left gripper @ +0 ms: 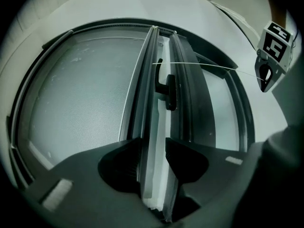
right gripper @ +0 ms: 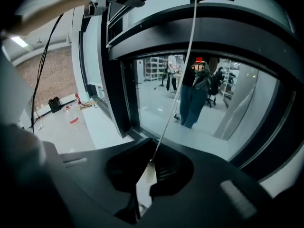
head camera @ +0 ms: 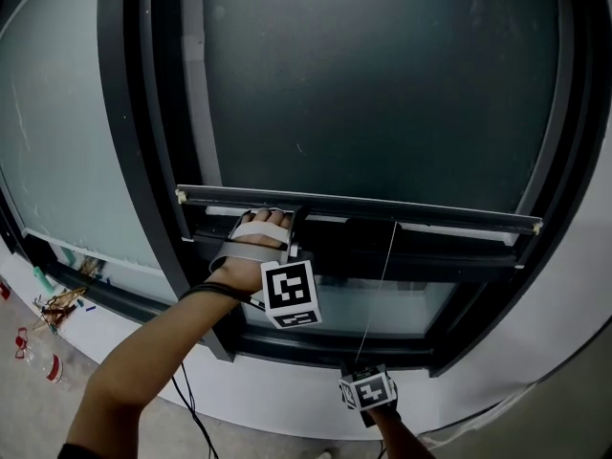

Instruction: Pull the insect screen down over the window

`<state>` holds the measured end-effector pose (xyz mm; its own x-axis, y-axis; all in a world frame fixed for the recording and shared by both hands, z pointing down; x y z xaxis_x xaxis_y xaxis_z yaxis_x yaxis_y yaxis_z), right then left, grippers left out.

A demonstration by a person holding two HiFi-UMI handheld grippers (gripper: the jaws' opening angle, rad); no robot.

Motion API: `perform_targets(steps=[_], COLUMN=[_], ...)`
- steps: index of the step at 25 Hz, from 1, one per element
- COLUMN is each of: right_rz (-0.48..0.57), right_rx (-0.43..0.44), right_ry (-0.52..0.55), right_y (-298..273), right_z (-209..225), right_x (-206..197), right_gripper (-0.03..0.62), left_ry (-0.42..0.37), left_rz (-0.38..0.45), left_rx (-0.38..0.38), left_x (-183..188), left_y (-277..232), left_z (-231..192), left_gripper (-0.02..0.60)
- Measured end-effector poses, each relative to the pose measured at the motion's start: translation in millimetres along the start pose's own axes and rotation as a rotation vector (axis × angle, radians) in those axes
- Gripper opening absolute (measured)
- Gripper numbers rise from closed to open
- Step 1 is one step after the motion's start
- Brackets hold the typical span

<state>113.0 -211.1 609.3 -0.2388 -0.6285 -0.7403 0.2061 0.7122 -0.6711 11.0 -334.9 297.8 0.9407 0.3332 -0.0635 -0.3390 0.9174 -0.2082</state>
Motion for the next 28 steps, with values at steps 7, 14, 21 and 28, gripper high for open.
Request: perform_targets(steps=[7,14,21,28], right_rz=[-0.019,-0.052,-0.146,-0.132], right_rx=[0.004,0.009,0.027,0.027], right_ry=[0.028,0.047,0.012,0.016], right_y=[-10,-16,-26,-33], right_z=[-6,-15,-23,-25], right_x=[-5,-12,-59,-59], right_gripper=[0.005,0.005,0.005,0.005], left_ry=[0.014,-0.004,-0.024,-0.023], left_rz=[-0.005,-0.013,-0.023,-0.022], left_rx=[0.0,-0.019,-0.086,-0.079], left_x=[-1,-2,-8,-10], left_y=[-5,-7,-20,-26], left_z=[10,23,74,80], left_gripper=[0.159,0.165,0.173,0.172])
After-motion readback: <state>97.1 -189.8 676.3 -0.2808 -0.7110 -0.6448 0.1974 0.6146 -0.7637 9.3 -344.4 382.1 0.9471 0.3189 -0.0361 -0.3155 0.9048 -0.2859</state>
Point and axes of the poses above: the fingertips, and each gripper's own axes: y backward along the fingers, z to its right, x out of its top, the point moved 5 cm from there along y, backward along the fingers, and after that the axes turned 4 degrees about -x, right-handed, at the moved point
